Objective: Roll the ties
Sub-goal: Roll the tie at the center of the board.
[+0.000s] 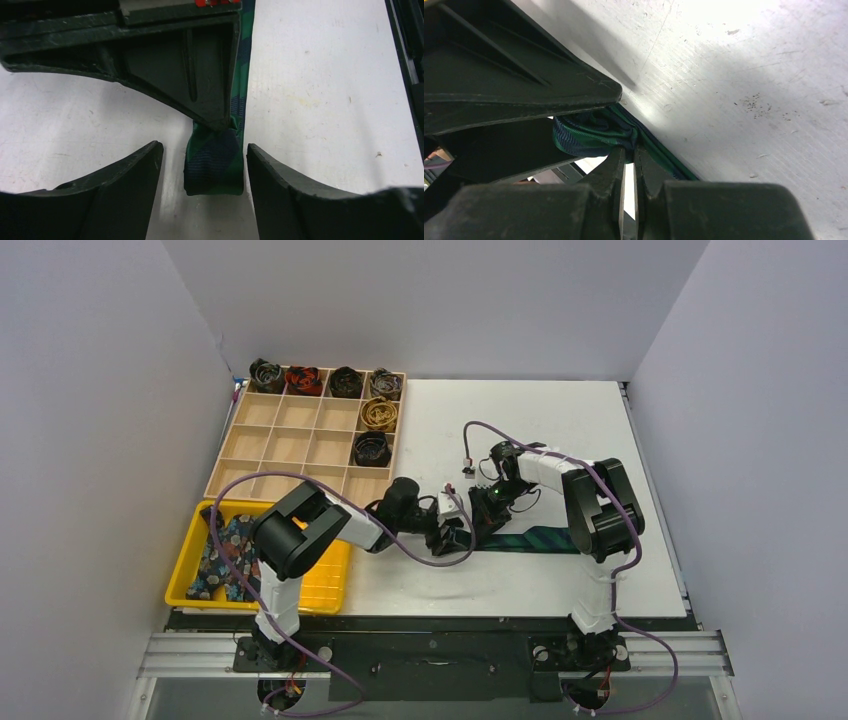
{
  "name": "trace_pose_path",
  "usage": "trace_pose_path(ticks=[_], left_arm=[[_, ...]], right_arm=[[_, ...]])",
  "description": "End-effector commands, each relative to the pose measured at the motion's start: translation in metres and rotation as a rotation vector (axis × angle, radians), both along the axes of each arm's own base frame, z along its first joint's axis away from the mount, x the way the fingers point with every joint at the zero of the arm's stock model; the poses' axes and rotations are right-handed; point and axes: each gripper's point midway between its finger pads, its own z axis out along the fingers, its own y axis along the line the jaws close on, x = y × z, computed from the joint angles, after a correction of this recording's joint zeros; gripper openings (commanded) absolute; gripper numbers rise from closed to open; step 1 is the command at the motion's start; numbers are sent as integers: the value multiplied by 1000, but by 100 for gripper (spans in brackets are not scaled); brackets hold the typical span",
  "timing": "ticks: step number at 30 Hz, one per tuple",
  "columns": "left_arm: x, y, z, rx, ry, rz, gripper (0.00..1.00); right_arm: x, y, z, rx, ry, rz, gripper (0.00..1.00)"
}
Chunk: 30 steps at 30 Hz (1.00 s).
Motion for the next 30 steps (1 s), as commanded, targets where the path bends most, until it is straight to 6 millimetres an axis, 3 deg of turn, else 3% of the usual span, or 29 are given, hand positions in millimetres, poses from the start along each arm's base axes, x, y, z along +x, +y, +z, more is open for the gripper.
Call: trace_pose_path(ticks=[1,10,12,14,17,23,27,30], left_arm=[[5,-1,20,-81,-21,-3,58],[-3,-9,5,-80,-20,-31,55],[-4,-9,-2,-62,-29,-37,46],[-7,-5,-14,-17,-18,-47,31],[-12,6,-26,63,-29,-65,22],[-22,33,-46,233,-1,-51,16],[-27,38,-53,299,16,-36,16],[-26,36,-52,315,18,-23,16]], right_arm=[[6,-44,-44,-259,-83,84,0],[12,-33,-36,-194,-99,85,0],[13,-30,-33,-173,-108,84,0],[15,-25,-26,-137,-117,78,0],[19,-17,-10,-63,-123,51,1],[19,-23,38,71,-99,-10,36],[7,-12,61,146,-80,-25,41],[3,-4,63,165,-65,-51,41]])
